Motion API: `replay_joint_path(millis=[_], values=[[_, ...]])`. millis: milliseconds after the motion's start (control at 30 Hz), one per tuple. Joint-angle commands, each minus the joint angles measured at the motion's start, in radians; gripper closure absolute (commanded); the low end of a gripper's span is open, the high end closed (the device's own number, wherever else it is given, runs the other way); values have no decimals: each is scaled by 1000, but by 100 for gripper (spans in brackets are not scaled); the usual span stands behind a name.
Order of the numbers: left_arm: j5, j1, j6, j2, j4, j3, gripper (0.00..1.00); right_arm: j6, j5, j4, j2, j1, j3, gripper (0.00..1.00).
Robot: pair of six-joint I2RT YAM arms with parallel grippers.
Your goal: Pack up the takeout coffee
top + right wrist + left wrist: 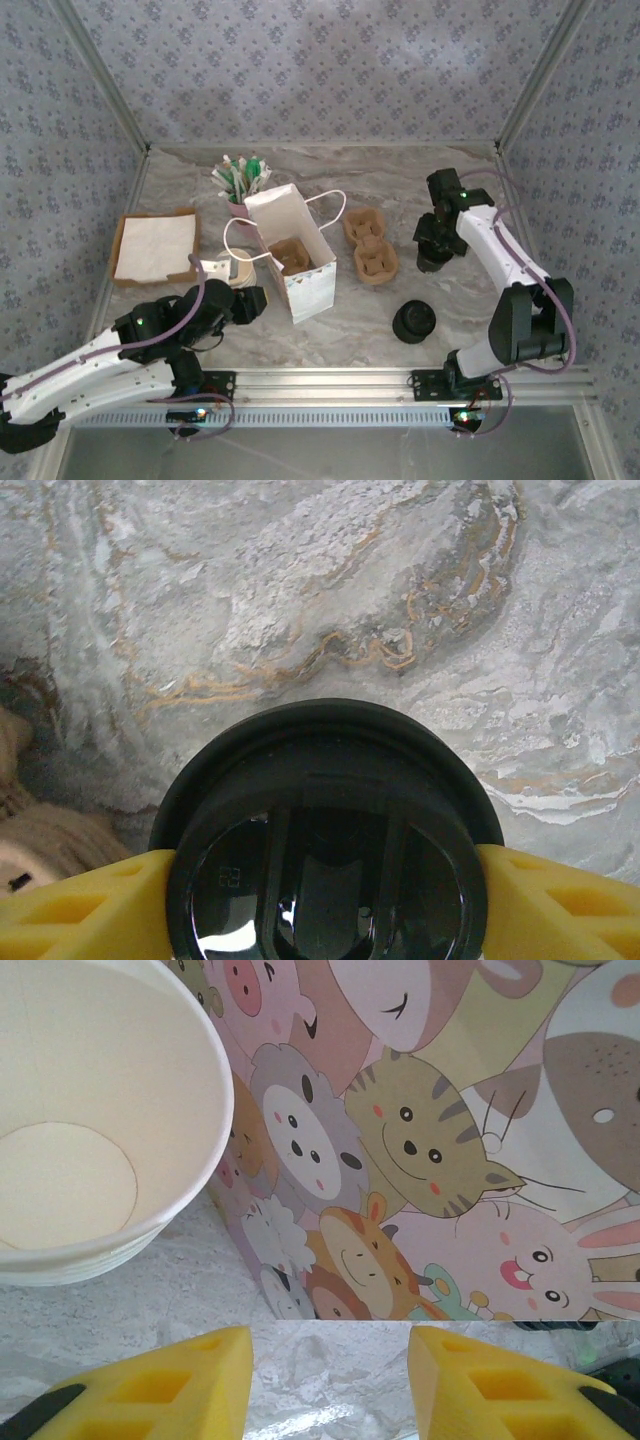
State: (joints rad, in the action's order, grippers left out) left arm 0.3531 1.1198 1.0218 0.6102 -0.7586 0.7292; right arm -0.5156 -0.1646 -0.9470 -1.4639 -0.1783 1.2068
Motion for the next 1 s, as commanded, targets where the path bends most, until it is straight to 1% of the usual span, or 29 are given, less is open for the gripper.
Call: replay_joint_path(millis=[0, 233, 467, 567, 667, 767, 867, 967], values=[[21, 6, -12, -8, -17, 26, 55, 23, -33, -50, 48, -27, -6, 27], [41, 6, -22, -39, -74, 72, 55, 48, -44, -77, 118, -56, 8, 28], [82, 6, -57, -91, -179, 170, 52, 95, -26, -110, 195, -68, 85, 28], [133, 6, -77, -95, -268, 247, 51, 117, -20, -126, 225, -77, 136, 29], [182, 6, -120, -94, -319, 325, 47, 141, 12, -144, 244, -84, 201, 29], [247, 7, -158, -50, -377, 425, 42, 159, 46, -166, 248, -100, 271, 30], [313, 6, -192, 29, -438, 531, 37, 179, 57, -188, 246, -142, 347, 30], [348, -2, -234, 105, -455, 617, 33, 191, 77, -202, 242, -183, 416, 30]])
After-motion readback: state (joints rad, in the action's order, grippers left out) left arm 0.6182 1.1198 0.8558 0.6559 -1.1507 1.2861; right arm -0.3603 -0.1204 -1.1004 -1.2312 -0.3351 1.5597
